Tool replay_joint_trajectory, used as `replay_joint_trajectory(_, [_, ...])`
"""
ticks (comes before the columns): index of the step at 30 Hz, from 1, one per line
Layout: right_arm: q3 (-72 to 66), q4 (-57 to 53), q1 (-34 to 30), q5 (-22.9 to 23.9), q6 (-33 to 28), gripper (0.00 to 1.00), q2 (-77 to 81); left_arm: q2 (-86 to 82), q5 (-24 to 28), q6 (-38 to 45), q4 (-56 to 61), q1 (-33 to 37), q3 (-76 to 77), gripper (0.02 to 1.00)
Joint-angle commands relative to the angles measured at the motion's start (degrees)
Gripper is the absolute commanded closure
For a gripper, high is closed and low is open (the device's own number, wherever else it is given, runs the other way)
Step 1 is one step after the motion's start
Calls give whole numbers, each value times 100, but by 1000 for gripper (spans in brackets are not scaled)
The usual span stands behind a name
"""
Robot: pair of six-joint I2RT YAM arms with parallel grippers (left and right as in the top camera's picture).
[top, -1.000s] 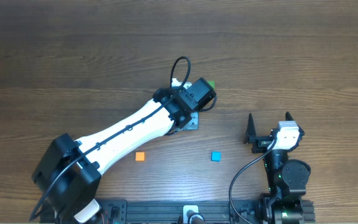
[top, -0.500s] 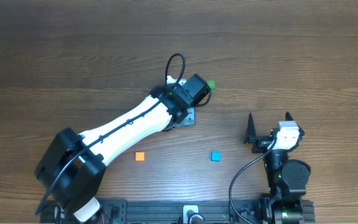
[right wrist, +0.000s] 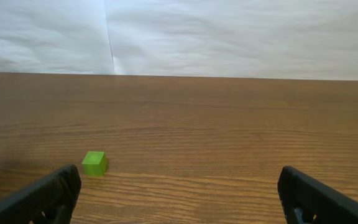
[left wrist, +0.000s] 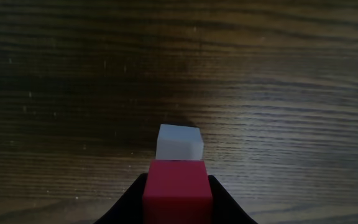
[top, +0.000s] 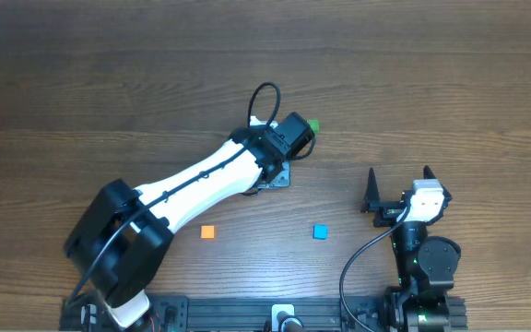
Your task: Stack Cubes
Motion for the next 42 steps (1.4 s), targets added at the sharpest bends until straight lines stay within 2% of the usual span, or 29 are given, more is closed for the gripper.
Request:
replay_joint_trajectory(1, [-44,11,-4,11,-39,9,-35,181,37,-42,70,79,-39,972])
replay_joint_trajectory(42, [-44,11,-4,11,-39,7,-35,369,105,-42,227,125,-39,928])
